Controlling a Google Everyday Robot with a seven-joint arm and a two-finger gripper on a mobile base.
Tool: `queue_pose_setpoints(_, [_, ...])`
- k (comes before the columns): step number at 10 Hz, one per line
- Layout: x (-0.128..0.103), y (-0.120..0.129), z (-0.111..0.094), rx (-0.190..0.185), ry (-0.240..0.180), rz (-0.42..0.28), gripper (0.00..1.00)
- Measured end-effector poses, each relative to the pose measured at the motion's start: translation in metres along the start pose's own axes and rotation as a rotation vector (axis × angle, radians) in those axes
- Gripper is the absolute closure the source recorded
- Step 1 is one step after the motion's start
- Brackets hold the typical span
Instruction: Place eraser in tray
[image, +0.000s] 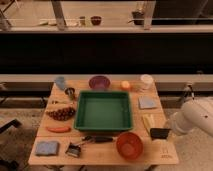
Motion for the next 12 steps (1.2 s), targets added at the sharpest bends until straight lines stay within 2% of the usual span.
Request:
queue_pose_setpoints(2, [-0.034, -0.008, 0.004, 0.003, -0.009, -0.048, 1.00])
queue_pose_setpoints(3, [-0.068, -0.018, 0.009, 0.005, -0.020, -0.094, 1.00])
queue_pose_setpoints(8, [-0.189, -0.058, 0.022, 0.028, -0.066, -0.269, 1.00])
queue_pose_setpoints(10, [-0.240, -0.097, 0.038, 0.032, -0.086, -0.328, 1.00])
queue_pose_setpoints(12, [-0.265, -0.141, 0.054, 0.029, -0.094, -0.354, 0.96])
